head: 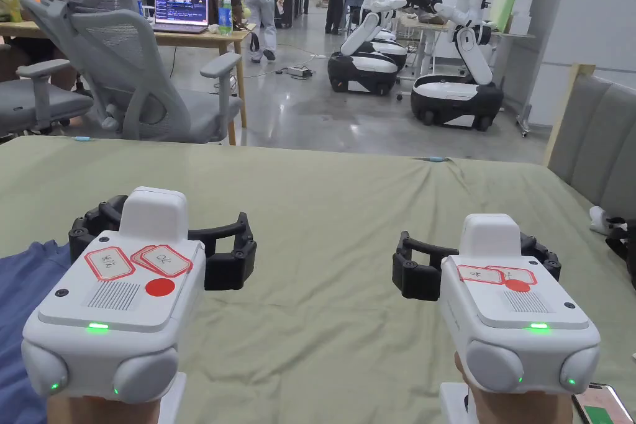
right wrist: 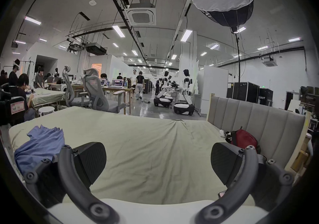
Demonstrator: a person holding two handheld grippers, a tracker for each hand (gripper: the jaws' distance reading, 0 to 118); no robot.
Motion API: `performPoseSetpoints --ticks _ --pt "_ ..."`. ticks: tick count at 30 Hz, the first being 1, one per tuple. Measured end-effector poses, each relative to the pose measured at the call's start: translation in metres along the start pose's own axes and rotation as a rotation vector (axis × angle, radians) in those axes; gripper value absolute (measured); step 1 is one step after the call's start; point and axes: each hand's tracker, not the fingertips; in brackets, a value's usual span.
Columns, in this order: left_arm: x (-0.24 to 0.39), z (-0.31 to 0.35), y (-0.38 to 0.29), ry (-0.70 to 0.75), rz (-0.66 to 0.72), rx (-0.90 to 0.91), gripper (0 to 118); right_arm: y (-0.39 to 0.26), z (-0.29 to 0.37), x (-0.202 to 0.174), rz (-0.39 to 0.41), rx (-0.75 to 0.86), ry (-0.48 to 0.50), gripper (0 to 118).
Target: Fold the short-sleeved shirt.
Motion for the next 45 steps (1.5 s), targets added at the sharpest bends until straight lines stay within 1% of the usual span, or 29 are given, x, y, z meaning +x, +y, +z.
performPoseSetpoints --ticks 1,2,3,4,5,6,7,9,12,13,15,18,21,23,25,27,30,33,36,41,44,45 --pt "0.000 0.000 0.000 0.002 -0.004 0.000 110 0.000 0.001 0.000 0.002 0.001 -0.003 101" --pt "0.000 0.000 0.000 0.000 -0.006 0.000 80 0.000 0.003 0.002 0.000 0.000 0.004 74" --pt "0.000 0.001 0.000 -0.014 -0.003 0.003 54 0.001 0.004 0.004 -0.010 -0.003 0.020 46" --pt "0.000 0.002 0.000 -0.023 0.000 0.009 39 0.002 0.004 0.004 -0.012 -0.014 0.014 31" --pt "0.001 0.000 -0.001 -0.022 -0.013 0.009 39 0.001 0.003 0.004 -0.004 -0.024 -0.007 31" --pt "0.003 -0.001 -0.003 -0.007 -0.040 0.009 0 0.000 0.003 0.004 0.010 -0.006 -0.040 1" --pt "0.005 0.001 -0.002 0.014 -0.039 0.016 0 -0.003 0.004 0.006 0.020 0.013 -0.070 0" --pt "0.002 0.002 0.000 -0.023 -0.012 0.013 0 -0.003 0.004 0.009 0.006 -0.001 -0.026 0" --pt "-0.003 0.005 0.000 0.017 -0.017 0.006 0 -0.001 0.004 0.002 0.030 -0.002 -0.028 0" --pt "-0.009 0.009 0.000 0.023 -0.012 0.004 0 0.000 0.004 -0.003 0.029 -0.003 -0.015 0" --pt "-0.026 0.018 -0.002 0.074 -0.005 -0.003 0 0.000 0.001 -0.022 0.024 -0.006 0.061 0" --pt "-0.064 0.038 -0.005 0.184 -0.019 -0.023 0 0.005 -0.001 -0.074 0.050 0.008 0.179 0" --pt "-0.110 0.065 -0.007 0.301 -0.011 -0.057 0 0.008 0.000 -0.134 0.042 0.008 0.346 0" --pt "-0.142 0.084 -0.012 0.398 -0.011 -0.076 0 0.006 0.004 -0.177 0.054 -0.009 0.460 0" --pt "-0.163 0.096 -0.015 0.459 0.004 -0.096 0 0.002 0.010 -0.204 0.048 -0.019 0.543 0" --pt "-0.178 0.097 -0.023 0.491 0.026 -0.135 0 -0.005 0.013 -0.224 0.045 -0.036 0.578 0" --pt "-0.182 0.084 -0.036 0.456 0.021 -0.182 0 -0.011 0.009 -0.238 0.066 -0.050 0.579 0" --pt "-0.180 0.053 -0.047 0.381 0.015 -0.252 0 -0.016 -0.002 -0.238 0.072 -0.068 0.572 0" --pt "-0.189 -0.003 -0.063 0.279 0.045 -0.367 0 -0.020 -0.013 -0.234 0.088 -0.086 0.555 0" --pt "-0.208 -0.148 -0.112 0.078 0.071 -0.655 0 -0.026 -0.035 -0.223 0.096 -0.135 0.525 0" --pt "-0.214 -0.221 -0.148 0.028 0.105 -0.803 0 -0.029 -0.044 -0.212 0.092 -0.158 0.502 0" --pt "-0.216 -0.236 -0.157 0.026 0.108 -0.815 13 -0.031 -0.047 -0.208 0.089 -0.165 0.493 0"
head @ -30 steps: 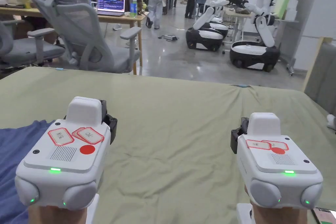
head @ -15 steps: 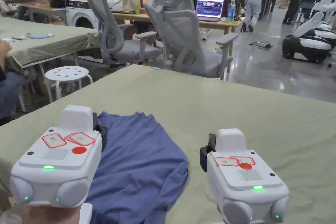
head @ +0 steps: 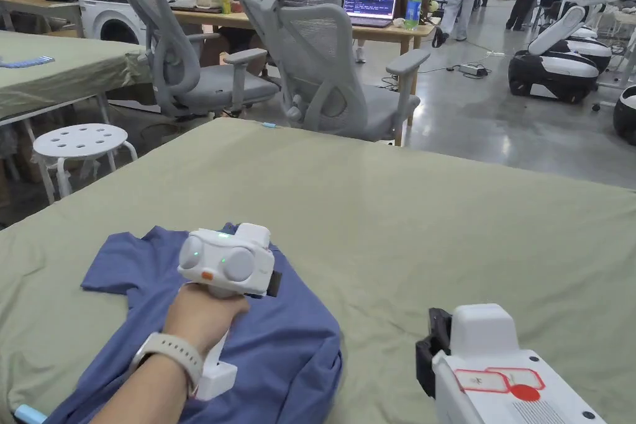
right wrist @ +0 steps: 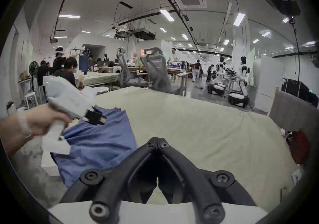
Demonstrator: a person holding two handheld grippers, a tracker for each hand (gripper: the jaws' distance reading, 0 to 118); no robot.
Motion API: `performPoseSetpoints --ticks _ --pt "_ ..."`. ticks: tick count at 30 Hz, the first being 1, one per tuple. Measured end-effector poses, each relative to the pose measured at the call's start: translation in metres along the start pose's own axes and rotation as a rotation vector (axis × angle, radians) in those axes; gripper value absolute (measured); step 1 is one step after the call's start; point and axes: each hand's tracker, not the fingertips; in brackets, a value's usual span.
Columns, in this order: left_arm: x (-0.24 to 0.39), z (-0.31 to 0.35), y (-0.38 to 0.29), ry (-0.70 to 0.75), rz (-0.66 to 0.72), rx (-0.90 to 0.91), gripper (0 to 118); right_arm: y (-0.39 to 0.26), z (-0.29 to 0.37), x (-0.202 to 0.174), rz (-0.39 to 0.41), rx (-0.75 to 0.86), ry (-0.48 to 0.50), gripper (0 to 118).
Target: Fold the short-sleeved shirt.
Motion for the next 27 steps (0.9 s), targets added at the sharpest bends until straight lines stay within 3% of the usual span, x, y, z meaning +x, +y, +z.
performPoseSetpoints --ticks 1,3,4,6,8,10,11,12,13,18,22,27 --pt "-0.001 -0.017 0.004 -0.006 0.006 -0.009 41 -0.002 -0.001 0.005 -0.003 -0.010 -0.012 0" --pt "-0.005 -0.047 0.010 -0.002 0.034 -0.074 113 -0.006 -0.001 0.012 0.004 -0.024 -0.031 0" --pt "-0.009 -0.061 0.010 -0.002 0.050 -0.091 118 -0.009 -0.001 0.016 0.013 -0.032 -0.041 0" --pt "-0.020 -0.078 0.008 -0.007 0.119 -0.122 104 -0.014 -0.002 0.023 0.021 -0.047 -0.060 0" --pt "-0.031 -0.096 0.000 0.023 0.144 -0.223 73 -0.019 -0.005 0.032 0.022 -0.062 -0.074 0" --pt "-0.035 -0.099 -0.011 0.027 0.076 -0.214 66 -0.023 -0.007 0.040 0.013 -0.075 -0.095 0" --pt "-0.036 -0.093 -0.007 -0.003 0.086 -0.197 56 -0.024 -0.010 0.046 -0.002 -0.082 -0.101 0" --pt "-0.036 -0.089 -0.004 -0.007 0.086 -0.204 14 -0.025 -0.011 0.051 -0.018 -0.087 -0.105 0" --pt "-0.037 -0.085 -0.004 -0.029 0.031 -0.188 0 -0.026 -0.013 0.054 -0.029 -0.088 -0.108 0" --pt "-0.014 -0.042 0.012 -0.016 -0.026 -0.081 0 -0.025 -0.011 0.074 -0.065 -0.090 -0.134 0" --pt "0.043 0.022 0.050 -0.198 -0.051 0.118 0 -0.018 0.005 0.098 -0.087 -0.064 -0.195 0" --pt "0.170 0.088 0.091 -0.410 -0.212 0.278 0 -0.013 0.045 0.136 -0.122 -0.026 -0.310 0"
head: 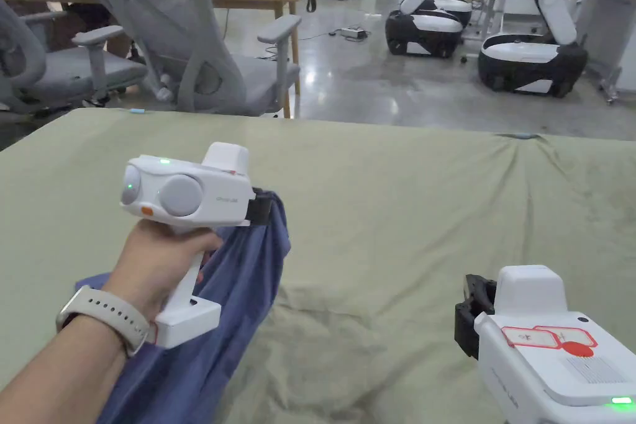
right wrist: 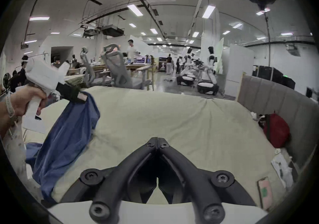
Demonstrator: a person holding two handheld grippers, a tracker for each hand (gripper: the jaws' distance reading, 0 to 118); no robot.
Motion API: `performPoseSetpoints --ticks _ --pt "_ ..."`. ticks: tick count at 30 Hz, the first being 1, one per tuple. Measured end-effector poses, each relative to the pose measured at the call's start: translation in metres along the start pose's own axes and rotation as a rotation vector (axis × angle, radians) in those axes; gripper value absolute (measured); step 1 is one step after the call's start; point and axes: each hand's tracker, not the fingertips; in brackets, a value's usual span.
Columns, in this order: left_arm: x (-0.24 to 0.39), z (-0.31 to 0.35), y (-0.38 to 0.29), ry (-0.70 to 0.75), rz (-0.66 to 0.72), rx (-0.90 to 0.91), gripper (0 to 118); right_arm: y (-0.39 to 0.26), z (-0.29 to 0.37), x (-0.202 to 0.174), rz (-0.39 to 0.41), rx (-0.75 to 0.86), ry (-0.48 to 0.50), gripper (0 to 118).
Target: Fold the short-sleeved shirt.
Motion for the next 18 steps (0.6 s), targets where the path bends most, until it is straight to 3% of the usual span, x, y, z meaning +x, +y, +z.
performPoseSetpoints --ticks 7,12,18 --pt "0.171 -0.009 0.067 -0.351 -0.136 0.115 0 0.000 0.049 0.075 -0.015 0.017 -0.200 0" --pt "0.239 -0.084 0.026 -0.262 -0.300 -0.071 0 -0.012 0.070 0.120 -0.030 0.000 -0.283 0" --pt "0.242 -0.192 -0.069 -0.130 -0.204 -0.326 0 -0.031 0.073 0.146 -0.043 -0.036 -0.323 0"
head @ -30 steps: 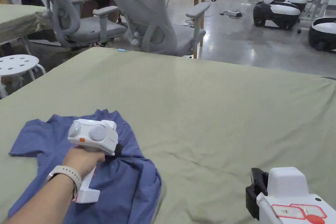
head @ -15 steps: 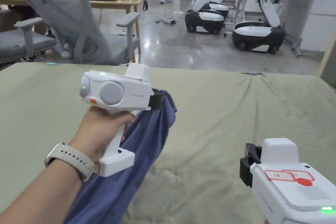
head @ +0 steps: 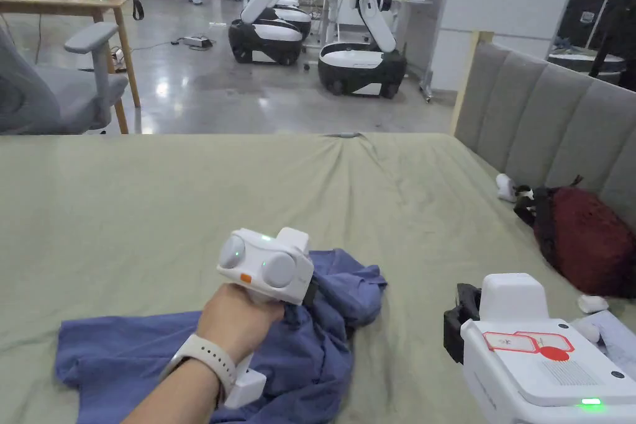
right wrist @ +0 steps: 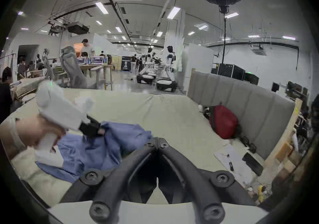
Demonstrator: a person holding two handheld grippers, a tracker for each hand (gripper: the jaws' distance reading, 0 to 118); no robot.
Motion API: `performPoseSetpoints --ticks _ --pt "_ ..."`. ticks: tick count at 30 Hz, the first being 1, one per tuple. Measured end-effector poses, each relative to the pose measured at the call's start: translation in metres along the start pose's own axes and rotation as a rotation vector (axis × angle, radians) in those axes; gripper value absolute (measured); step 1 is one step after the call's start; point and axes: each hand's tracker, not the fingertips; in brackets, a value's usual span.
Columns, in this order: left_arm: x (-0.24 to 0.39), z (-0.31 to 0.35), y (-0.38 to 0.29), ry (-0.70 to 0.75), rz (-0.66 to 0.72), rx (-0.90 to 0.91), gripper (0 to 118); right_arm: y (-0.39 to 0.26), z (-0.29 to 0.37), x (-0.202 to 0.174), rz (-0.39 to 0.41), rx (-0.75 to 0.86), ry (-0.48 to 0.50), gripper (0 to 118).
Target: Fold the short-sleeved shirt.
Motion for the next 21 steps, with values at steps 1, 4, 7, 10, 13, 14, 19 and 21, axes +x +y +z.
performPoseSetpoints --ticks 1,4,7,10,13,14,19,21 --pt "-0.003 -0.007 -0.008 0.007 0.029 -0.017 0 -0.002 -0.001 0.001 0.003 -0.006 -0.002 0" --pt "-0.009 -0.009 -0.021 0.008 0.050 -0.005 0 -0.007 -0.009 -0.001 0.013 -0.025 0.017 0" --pt "-0.018 0.009 -0.019 -0.019 0.110 0.093 0 -0.008 -0.015 -0.008 0.013 -0.031 0.032 0" --pt "-0.019 0.048 -0.015 0.030 0.101 0.252 49 -0.006 -0.016 -0.016 0.007 -0.024 0.057 0" --pt "-0.024 0.110 -0.026 0.144 0.130 0.430 114 -0.003 -0.016 -0.028 0.011 -0.010 0.081 0" --pt "-0.027 0.134 -0.037 0.183 0.147 0.494 112 -0.001 -0.017 -0.032 0.010 -0.005 0.092 0" --pt "-0.032 0.222 -0.122 0.373 0.181 0.645 110 -0.001 -0.021 -0.054 0.015 0.011 0.155 0" --pt "-0.036 0.239 -0.161 0.417 0.225 0.593 91 -0.002 -0.024 -0.066 0.016 0.006 0.190 0"
